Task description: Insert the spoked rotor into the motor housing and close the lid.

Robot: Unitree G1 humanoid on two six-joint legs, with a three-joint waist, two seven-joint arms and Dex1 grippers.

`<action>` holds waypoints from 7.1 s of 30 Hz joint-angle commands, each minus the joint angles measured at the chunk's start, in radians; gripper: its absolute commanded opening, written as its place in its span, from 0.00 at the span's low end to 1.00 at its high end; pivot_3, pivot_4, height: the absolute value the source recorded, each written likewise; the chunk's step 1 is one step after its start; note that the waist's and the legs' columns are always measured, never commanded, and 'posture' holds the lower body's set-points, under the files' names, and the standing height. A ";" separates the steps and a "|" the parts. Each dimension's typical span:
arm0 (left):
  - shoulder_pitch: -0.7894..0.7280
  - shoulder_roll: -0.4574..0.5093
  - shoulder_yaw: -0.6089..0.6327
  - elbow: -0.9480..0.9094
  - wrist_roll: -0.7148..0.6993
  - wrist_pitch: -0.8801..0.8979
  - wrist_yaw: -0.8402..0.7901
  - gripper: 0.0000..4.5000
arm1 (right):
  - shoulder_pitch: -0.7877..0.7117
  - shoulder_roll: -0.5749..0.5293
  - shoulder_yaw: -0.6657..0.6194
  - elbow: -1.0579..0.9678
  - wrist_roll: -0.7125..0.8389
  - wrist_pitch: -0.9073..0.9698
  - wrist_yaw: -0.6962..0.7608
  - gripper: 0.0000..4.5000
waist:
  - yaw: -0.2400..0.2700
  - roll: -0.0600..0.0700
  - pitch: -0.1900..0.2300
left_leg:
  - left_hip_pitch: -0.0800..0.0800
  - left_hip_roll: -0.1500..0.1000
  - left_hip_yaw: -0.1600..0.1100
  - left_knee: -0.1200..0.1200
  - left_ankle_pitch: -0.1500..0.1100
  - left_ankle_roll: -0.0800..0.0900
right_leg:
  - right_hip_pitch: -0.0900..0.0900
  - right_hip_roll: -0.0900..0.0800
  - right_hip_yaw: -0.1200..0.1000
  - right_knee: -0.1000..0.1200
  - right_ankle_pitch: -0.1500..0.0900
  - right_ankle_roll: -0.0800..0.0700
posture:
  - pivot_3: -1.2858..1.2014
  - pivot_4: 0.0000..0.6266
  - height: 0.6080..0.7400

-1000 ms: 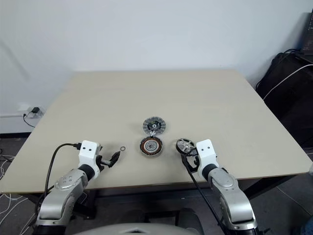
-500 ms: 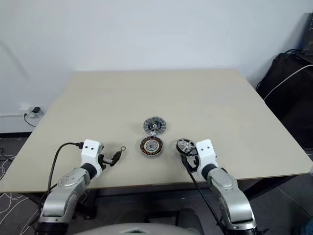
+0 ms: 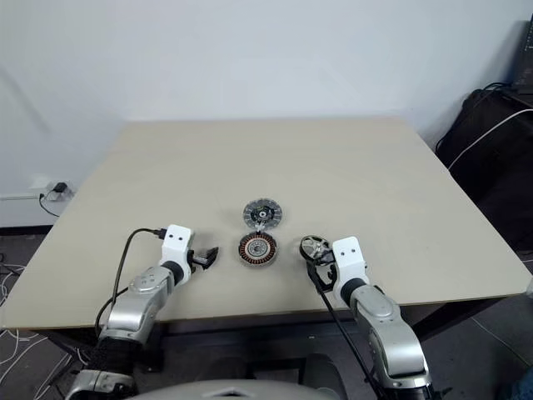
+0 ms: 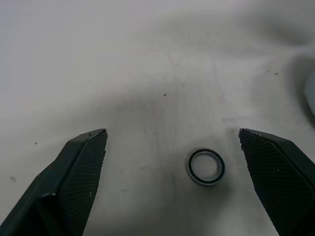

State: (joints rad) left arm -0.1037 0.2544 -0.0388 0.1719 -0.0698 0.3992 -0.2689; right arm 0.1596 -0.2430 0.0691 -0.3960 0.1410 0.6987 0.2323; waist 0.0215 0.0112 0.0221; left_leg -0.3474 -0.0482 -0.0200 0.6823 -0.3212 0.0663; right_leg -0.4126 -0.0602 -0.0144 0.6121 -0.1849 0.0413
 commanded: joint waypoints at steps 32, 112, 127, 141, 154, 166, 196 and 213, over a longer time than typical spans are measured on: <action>0.031 0.013 -0.075 -0.307 -0.071 0.087 -0.174 0.15 | -0.027 0.007 -0.009 0.011 0.001 -0.043 -0.006 1.00 | 0.001 -0.002 -0.002 | 0.000 0.000 0.000 0.000 -0.002 -0.002 | 0.000 -0.001 0.000 0.000 -0.001 -0.001 | 0.52 0.00 1.00; 0.287 0.022 -0.093 -0.362 -0.052 -0.139 -0.215 0.00 | -0.680 0.190 0.382 0.533 -0.109 0.184 0.096 0.01 | -0.034 0.001 -0.002 | 0.000 0.000 -0.001 -0.001 -0.001 -0.006 | -0.003 0.001 -0.001 0.003 0.000 -0.002 | 0.52 0.00 1.00; 0.257 0.020 -0.112 -0.322 -0.047 -0.141 -0.212 0.00 | -0.589 0.111 0.377 0.426 -0.115 0.228 0.123 0.01 | -0.032 0.002 -0.002 | 0.000 -0.001 -0.002 -0.001 -0.001 -0.006 | -0.003 0.000 0.000 0.004 0.000 -0.002 | 0.52 0.00 1.00; 0.259 0.025 -0.109 -0.322 -0.054 -0.125 -0.214 0.00 | -0.593 0.179 0.336 0.464 -0.154 0.096 0.035 0.01 | -0.033 0.002 -0.002 | 0.000 -0.001 -0.001 -0.001 0.002 -0.005 | -0.005 0.000 0.000 0.012 -0.002 -0.004 | 0.52 0.00 1.00; 0.298 0.026 -0.081 -0.338 -0.068 -0.122 -0.193 0.00 | -0.588 0.198 0.375 0.529 -0.161 0.025 0.108 0.01 | -0.034 0.002 -0.001 | 0.002 0.000 -0.003 -0.001 0.004 -0.007 | -0.004 0.001 -0.001 0.014 -0.004 -0.006 | 0.52 0.00 1.00; 0.300 0.024 -0.079 -0.354 -0.070 -0.111 -0.185 0.00 | -0.576 0.202 0.382 0.555 -0.172 0.021 0.139 0.01 | -0.034 0.002 -0.001 | 0.002 0.000 -0.003 -0.001 0.004 -0.007 | -0.005 0.001 -0.001 0.014 -0.004 -0.007 | 0.52 0.00 1.00; 0.297 0.025 -0.078 -0.357 -0.069 -0.095 -0.185 0.00 | -0.549 0.238 0.340 0.596 -0.181 -0.101 0.135 0.01 | -0.034 0.002 0.001 | 0.002 0.000 -0.004 -0.002 0.004 -0.008 | -0.006 0.001 -0.001 0.014 -0.004 -0.006 | 0.52 0.00 1.00; 0.303 0.022 -0.078 -0.349 -0.071 -0.102 -0.176 0.00 | -0.524 0.230 0.274 0.485 -0.139 -0.134 0.171 0.01 | -0.033 0.002 0.001 | 0.001 0.001 -0.004 -0.002 0.004 -0.008 | -0.007 0.001 -0.001 0.014 -0.004 -0.006 | 0.52 0.00 1.00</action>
State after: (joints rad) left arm 0.2132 0.2776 -0.1266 -0.1360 -0.1300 0.3055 -0.4434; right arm -0.3608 -0.0154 0.3758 0.1745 -0.0218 0.5900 0.4010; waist -0.0120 0.0132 0.0234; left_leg -0.3477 -0.0475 -0.0237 0.6802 -0.3174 0.0582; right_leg -0.4208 -0.0594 -0.0153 0.6263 -0.1892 0.0348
